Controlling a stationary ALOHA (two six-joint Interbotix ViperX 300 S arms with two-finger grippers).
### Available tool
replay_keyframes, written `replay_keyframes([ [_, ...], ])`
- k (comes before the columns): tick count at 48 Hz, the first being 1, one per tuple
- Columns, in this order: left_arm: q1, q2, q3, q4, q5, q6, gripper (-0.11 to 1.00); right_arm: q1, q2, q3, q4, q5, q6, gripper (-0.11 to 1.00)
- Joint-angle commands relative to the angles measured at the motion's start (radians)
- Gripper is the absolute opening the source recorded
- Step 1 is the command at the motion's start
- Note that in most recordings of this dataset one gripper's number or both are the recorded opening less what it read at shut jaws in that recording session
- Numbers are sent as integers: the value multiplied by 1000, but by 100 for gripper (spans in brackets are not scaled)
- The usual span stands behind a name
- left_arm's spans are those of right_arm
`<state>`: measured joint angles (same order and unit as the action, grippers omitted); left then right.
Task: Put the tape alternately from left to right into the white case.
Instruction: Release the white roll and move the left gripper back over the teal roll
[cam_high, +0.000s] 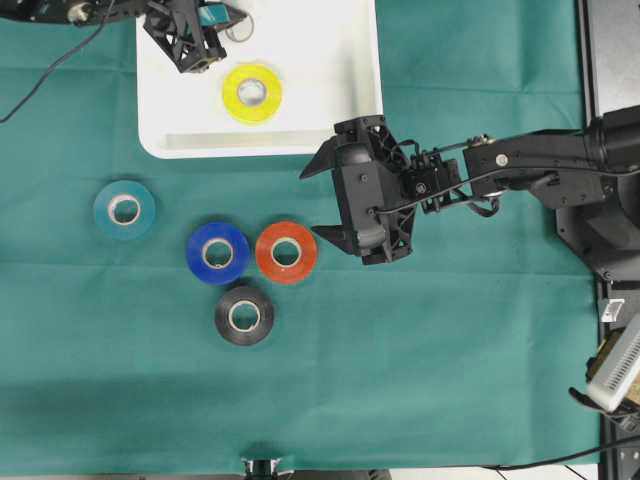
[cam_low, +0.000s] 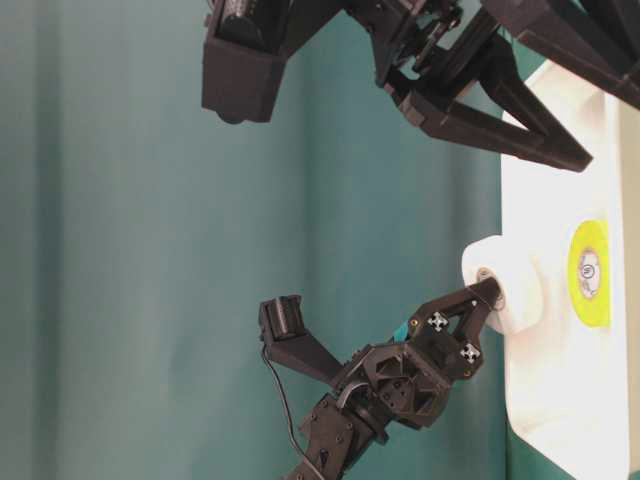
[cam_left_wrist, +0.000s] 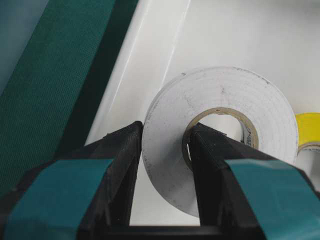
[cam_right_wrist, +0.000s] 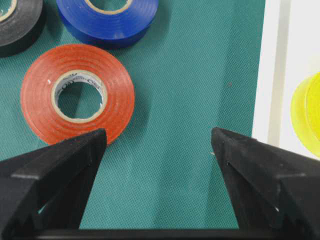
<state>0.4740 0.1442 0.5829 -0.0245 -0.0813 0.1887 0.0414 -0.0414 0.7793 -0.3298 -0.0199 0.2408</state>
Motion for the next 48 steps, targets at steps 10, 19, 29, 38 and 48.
replay_keyframes([
  [10, -3, -18, -23, 2, -5, 2, 40, 2, -23, -8, 0, -21, 2, 82],
  [19, -3, -20, -23, 2, -5, 2, 91, 2, -23, -8, 0, -21, 2, 82],
  [29, -3, -26, -20, 2, -5, 2, 99, 2, -23, -8, 0, -21, 2, 82],
  [38, -5, -29, -18, 2, -2, 2, 99, 3, -23, -8, 0, -21, 2, 82],
  [48, -11, -49, -2, 2, 8, 0, 99, 2, -23, -8, 0, -21, 0, 82],
])
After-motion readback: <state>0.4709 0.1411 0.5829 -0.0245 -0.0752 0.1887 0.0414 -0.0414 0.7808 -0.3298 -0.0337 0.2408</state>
